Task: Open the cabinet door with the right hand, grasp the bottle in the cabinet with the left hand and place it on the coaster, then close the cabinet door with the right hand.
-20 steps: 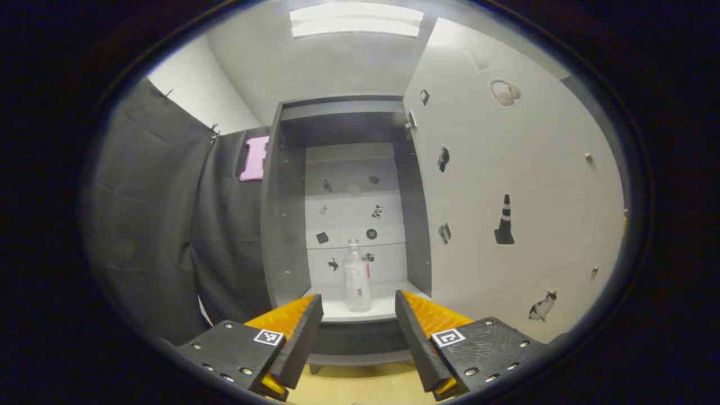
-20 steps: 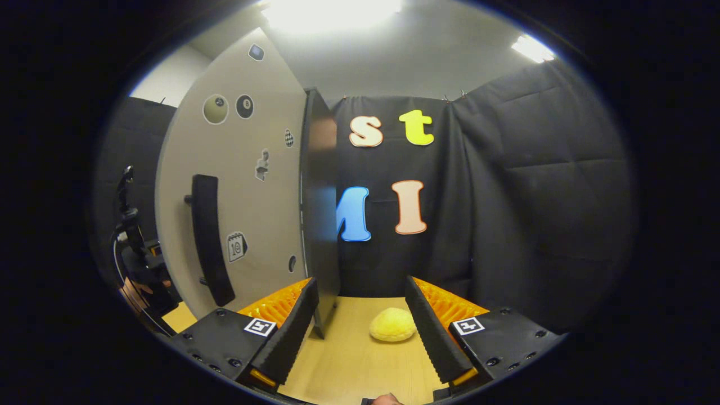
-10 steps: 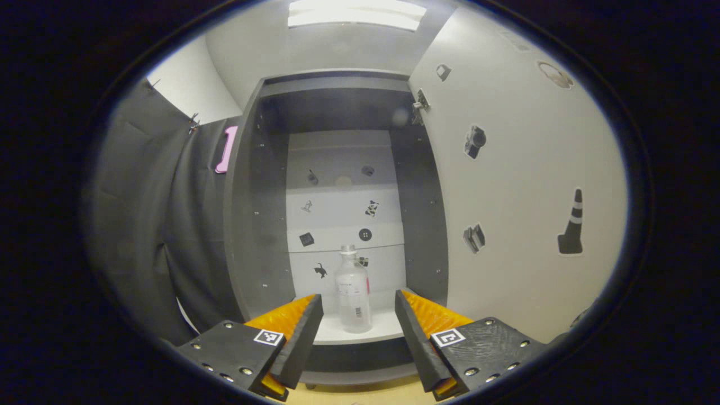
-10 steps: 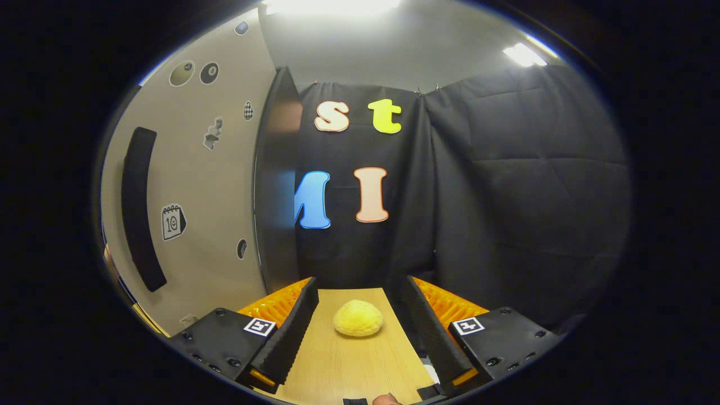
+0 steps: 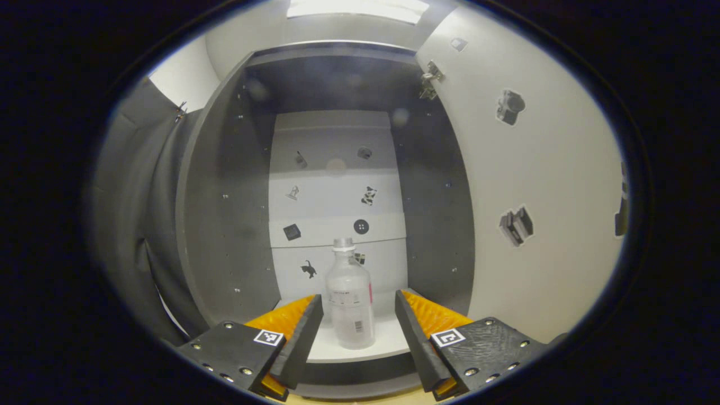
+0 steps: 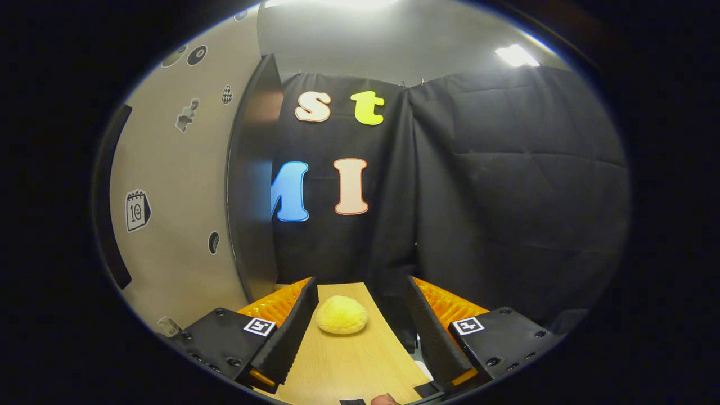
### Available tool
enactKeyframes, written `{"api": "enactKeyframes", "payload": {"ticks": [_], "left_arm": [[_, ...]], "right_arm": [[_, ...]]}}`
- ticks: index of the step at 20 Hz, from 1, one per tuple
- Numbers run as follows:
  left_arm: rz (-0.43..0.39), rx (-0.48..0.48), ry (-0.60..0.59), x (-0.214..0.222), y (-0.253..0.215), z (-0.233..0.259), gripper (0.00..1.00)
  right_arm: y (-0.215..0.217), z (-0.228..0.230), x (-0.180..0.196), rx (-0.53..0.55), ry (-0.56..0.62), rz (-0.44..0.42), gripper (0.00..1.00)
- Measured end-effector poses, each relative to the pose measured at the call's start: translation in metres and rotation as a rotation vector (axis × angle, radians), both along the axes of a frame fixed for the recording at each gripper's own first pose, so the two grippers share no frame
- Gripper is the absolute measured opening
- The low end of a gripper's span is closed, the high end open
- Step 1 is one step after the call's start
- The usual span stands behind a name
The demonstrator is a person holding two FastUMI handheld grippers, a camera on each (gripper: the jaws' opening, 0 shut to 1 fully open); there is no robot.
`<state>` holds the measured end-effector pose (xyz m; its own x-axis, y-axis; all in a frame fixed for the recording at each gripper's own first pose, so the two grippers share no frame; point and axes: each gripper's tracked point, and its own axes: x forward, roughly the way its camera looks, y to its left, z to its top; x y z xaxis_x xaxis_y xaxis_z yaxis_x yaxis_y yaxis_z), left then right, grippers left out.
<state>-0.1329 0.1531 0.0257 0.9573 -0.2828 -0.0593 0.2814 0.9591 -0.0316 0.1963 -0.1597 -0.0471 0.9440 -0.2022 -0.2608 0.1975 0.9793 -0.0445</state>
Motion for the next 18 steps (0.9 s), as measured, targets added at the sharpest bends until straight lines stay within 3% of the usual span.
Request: {"api": "enactKeyframes", "payload": {"ticks": [6,8,17,18], "left_arm": [[-0.018,0.012,0.034,0.001,-0.001,-0.01,0.82],[-0.025,0.009,0.043,0.001,-0.003,-0.013,0.82],[-0.016,0.012,0.092,0.001,-0.004,-0.023,0.77],[-0.016,0.014,0.095,0.002,-0.004,-0.023,0.82]], "right_arm": [[0.002,-0.018,0.009,-0.011,0.039,-0.041,0.98],[0.002,-0.023,0.012,-0.02,0.052,-0.048,0.94],[0.002,-0.035,0.023,-0.004,0.082,-0.067,0.97],[0.002,-0.035,0.024,-0.003,0.085,-0.068,0.97]]}}
